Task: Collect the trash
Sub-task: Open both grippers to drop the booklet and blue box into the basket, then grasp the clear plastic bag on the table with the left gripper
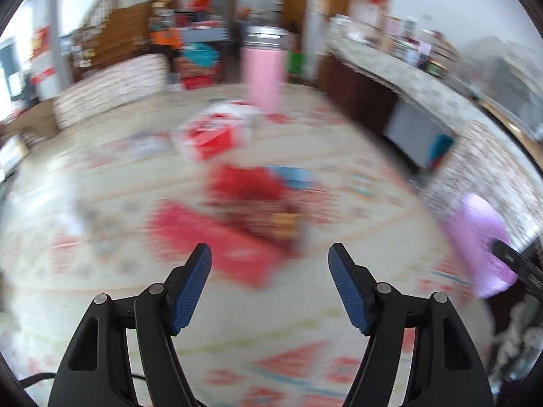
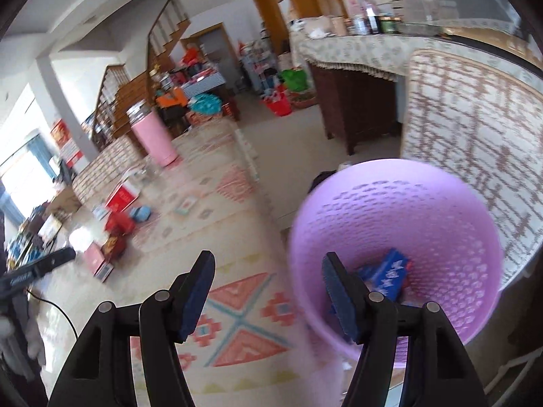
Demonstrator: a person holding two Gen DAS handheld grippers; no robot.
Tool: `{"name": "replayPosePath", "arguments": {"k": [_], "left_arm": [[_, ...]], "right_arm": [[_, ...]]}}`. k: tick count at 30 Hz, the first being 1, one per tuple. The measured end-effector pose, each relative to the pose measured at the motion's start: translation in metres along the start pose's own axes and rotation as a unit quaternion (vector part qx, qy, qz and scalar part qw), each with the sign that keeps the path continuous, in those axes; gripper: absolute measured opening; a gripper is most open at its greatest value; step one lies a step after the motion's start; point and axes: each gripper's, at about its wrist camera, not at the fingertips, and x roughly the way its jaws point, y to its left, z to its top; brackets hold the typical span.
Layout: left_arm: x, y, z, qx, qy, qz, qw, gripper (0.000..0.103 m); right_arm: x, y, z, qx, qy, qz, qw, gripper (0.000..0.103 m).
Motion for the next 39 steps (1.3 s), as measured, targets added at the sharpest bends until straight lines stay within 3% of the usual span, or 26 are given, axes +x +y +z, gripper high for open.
{"name": "replayPosePath", "arguments": {"k": [3,7,14,19,27,32,33,36,37,39], "left_arm": [[-0.004,0.056,0.002,-0.038,-0.007,0.055,0.9977,0.070],[0.000,0.120,0.008,-0.101,-0.011,0.092,0.9906,0.070],[0.040,0.199,0.021,-0.195,0.016,0.102,0.9753,0.070],[0.057,0.216,0.022,-0.198,0.022,0.123,0.9722,0.070],[0.083,0.233,0.009,-0.208,0.052,0.086,0.9730,0.070],[0.089,0.232,0.005,-0.193,0.065,0.066,0.9769,0.070],[0.089,0.232,0.005,-0.191,0.066,0.062,0.9775,0.065],[0.086,0.231,0.004,-0.189,0.068,0.050,0.9784,0.036],[0.086,0.231,0.004,-0.192,0.070,0.040,0.9781,0.030],[0.085,0.234,0.003,-0.201,0.069,0.030,0.9768,0.030]], "right_arm": [[0.009,0.028,-0.001,-0.026,0.014,0.018,0.999,0.070],[0.028,0.075,-0.002,-0.059,0.045,0.063,0.995,0.070],[0.060,0.161,-0.008,-0.111,0.098,0.138,0.979,0.070],[0.085,0.217,-0.015,-0.165,0.120,0.156,0.967,0.070],[0.124,0.274,-0.014,-0.213,0.143,0.183,0.949,0.070],[0.155,0.306,-0.013,-0.247,0.151,0.178,0.940,0.070],[0.159,0.310,-0.013,-0.252,0.153,0.176,0.939,0.070],[0.177,0.324,-0.015,-0.269,0.157,0.166,0.936,0.070],[0.184,0.329,-0.015,-0.274,0.159,0.161,0.935,0.070],[0.195,0.334,-0.016,-0.277,0.165,0.158,0.934,0.070]]}}
